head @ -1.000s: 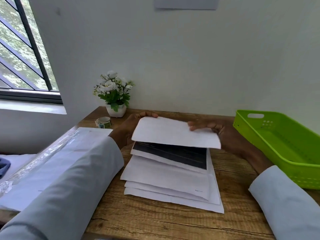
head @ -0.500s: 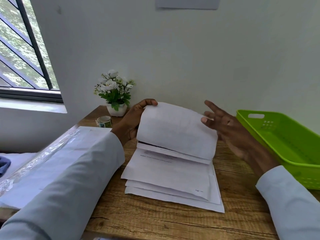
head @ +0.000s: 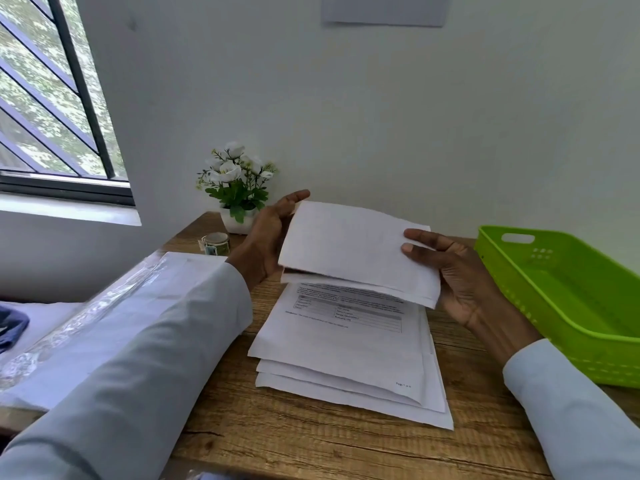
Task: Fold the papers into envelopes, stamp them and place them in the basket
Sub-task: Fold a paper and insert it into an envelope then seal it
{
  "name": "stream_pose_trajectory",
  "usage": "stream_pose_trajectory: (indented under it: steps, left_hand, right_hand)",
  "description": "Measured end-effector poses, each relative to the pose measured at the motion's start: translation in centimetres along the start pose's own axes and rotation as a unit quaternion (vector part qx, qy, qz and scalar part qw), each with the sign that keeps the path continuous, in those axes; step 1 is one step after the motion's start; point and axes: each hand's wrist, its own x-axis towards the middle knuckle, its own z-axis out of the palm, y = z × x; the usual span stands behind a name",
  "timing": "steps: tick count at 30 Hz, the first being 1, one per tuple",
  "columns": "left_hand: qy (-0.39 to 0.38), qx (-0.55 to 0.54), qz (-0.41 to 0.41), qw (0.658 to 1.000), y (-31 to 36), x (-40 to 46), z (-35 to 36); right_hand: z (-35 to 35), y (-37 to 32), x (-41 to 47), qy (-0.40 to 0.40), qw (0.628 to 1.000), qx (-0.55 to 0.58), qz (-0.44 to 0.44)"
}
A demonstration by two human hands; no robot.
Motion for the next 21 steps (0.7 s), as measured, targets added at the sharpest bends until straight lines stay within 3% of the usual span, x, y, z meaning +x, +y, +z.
stream_pose_trajectory:
  steps: [3,6,9,15,21]
  left_hand:
    - [-0.038,0.048,-0.033,0.998,-0.2,-0.2,-0.4]
    - [-0.087,0.166,0.030,0.982,-0.8,0.2,-1.2]
    - [-0.088,0.176,0.060,0.979,-1.0,0.1,-0.9]
    - [-0.094,0.311,0.130,0.937,-1.2,0.5,-1.1]
    - [-0.093,0.347,0.134,0.924,-1.7,1.1,-1.5]
  right_hand:
    - [0.1,-0.1,0.1,0.029,0.999,-0.007,-0.041]
    - [0.0,-0.1,-0.1,0.013,0.996,-0.053,-0.064]
    - [-0.3,-0.2,-0.1,0.007,0.984,-0.152,-0.093]
    - [-1.2,0.2,0.5,0.040,0.903,-0.385,-0.185]
    - [-1.5,-0.1,0.6,0.056,0.918,-0.321,-0.226]
